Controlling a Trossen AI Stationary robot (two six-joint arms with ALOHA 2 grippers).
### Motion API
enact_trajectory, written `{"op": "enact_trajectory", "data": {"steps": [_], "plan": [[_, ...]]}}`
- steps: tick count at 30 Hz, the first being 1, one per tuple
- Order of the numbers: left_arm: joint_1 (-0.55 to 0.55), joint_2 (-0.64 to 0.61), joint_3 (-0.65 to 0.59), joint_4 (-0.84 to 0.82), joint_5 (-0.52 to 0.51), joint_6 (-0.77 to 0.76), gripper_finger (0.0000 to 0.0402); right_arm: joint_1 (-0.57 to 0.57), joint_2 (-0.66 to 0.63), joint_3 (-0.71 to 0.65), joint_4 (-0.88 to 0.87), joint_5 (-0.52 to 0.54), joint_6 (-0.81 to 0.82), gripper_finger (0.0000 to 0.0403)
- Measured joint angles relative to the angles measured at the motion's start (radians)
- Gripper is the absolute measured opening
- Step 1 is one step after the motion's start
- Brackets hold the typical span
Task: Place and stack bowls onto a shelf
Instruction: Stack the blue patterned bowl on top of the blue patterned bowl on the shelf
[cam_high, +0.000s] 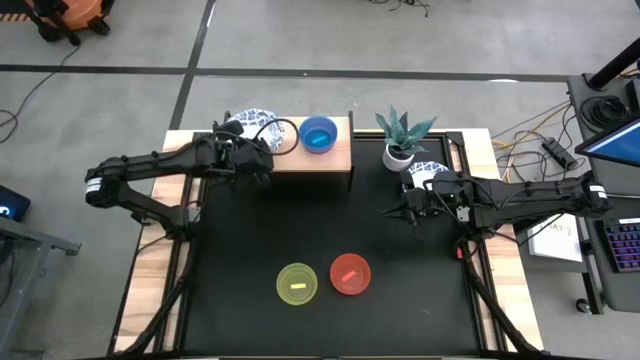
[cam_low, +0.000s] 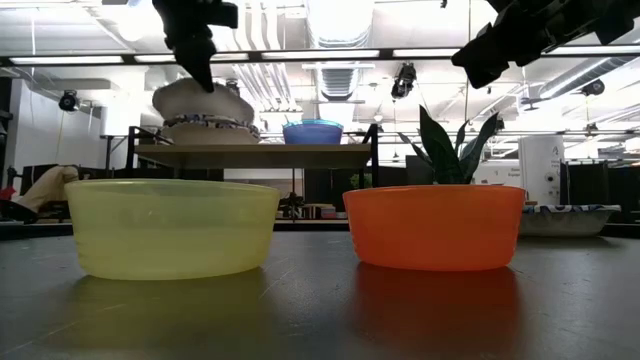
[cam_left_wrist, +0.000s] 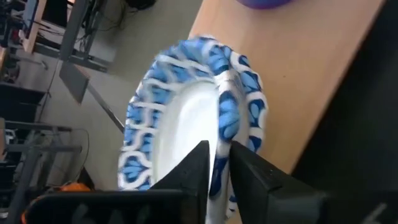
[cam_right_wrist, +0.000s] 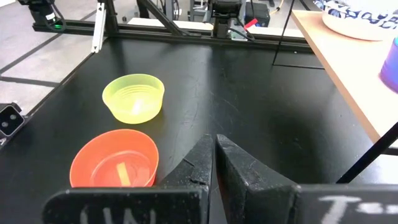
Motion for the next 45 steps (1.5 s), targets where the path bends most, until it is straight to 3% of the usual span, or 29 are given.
{"op": "enact_trajectory", "data": {"steps": [12,18,23,28,33,40,45], "plan": [[0.028,-0.004,0.000,0.073,0.019,0.028,0.0144,0.000,0.000,0.000,0.000,0.000,-0.002,0.0009],[0.021,-0.040,0.000,0.076,0.026,0.025,0.0164,0.000,0.000,0.000,0.000,0.000,-0.001,0.0009],[0.010,-0.098,0.000,0.081,0.086,0.031,0.0140,0.000,0.000,0.000,0.000,0.000,-0.001,0.0009],[0.014,-0.176,-0.023,0.107,0.099,0.031,0.0076,0.000,0.000,0.000,0.000,0.000,-0.001,0.0009],[0.022,-0.251,-0.142,0.193,0.099,0.029,0.0011,0.000,0.000,0.000,0.001,0.000,0.000,0.0009],[0.043,-0.292,-0.313,0.360,0.099,0.028,0.0008,0.000,0.000,0.000,0.001,0.000,0.013,0.0009],[0.049,-0.274,-0.340,0.421,0.098,0.031,0.0001,0.000,0.000,0.000,0.001,0.001,0.032,0.0009]]}}
